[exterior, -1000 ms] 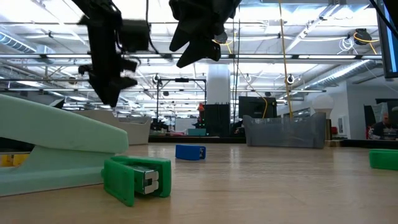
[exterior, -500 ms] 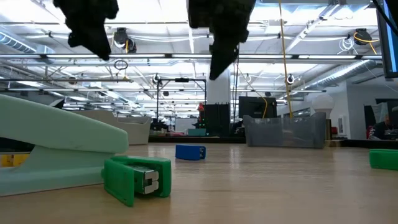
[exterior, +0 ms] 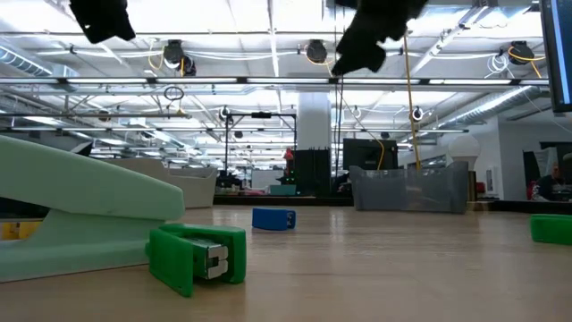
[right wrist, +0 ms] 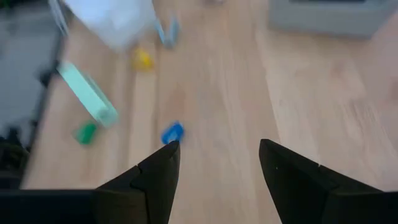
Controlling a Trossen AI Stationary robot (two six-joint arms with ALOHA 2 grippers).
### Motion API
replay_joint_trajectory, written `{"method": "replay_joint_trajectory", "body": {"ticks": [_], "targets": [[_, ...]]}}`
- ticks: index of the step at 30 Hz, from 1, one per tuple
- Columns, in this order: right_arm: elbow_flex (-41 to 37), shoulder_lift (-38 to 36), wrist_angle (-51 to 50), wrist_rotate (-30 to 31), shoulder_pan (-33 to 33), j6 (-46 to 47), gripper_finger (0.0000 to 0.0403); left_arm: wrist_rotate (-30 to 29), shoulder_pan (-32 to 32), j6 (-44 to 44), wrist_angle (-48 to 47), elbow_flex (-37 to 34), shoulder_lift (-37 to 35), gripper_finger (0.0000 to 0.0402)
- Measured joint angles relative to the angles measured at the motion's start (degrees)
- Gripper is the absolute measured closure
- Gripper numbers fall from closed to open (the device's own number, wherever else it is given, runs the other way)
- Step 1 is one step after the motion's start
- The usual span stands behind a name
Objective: Pick and place Stapler, Stapler remover, tape
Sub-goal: Put the big light green stapler into the gray bin
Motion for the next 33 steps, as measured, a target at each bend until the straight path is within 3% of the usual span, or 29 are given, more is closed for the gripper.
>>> {"method": "replay_joint_trajectory", "body": {"ticks": [4,9,16,24,30,33], "targets": [[-12.84,-11.77,10.66,0.02,0.02,5.76,0.019,0.98,-2.85,-0.16,3.14,-0.07,4.29,0.0295],[-27.61,-25.06,21.36,0.0,-0.05,9.08,0.019,6.78,-4.06,-0.89,9.19,-0.09,10.06,0.0295],[-44.54,-38.67,39.65,-0.37,-0.05,14.21,0.019,13.4,-4.77,-6.19,17.73,-0.07,16.66,0.0295],[-58.7,-46.01,58.79,-0.35,-0.05,15.32,0.019,11.81,-8.22,-19.01,17.1,5.88,22.56,0.0295],[-63.96,-47.53,63.27,-0.44,-0.05,16.99,0.019,10.02,-7.94,-21.26,11.36,17.51,31.03,0.0295],[-64.16,-47.59,62.92,-0.45,-0.05,16.74,0.019,11.12,-7.63,-22.08,3.88,23.13,36.41,0.0296]]}}
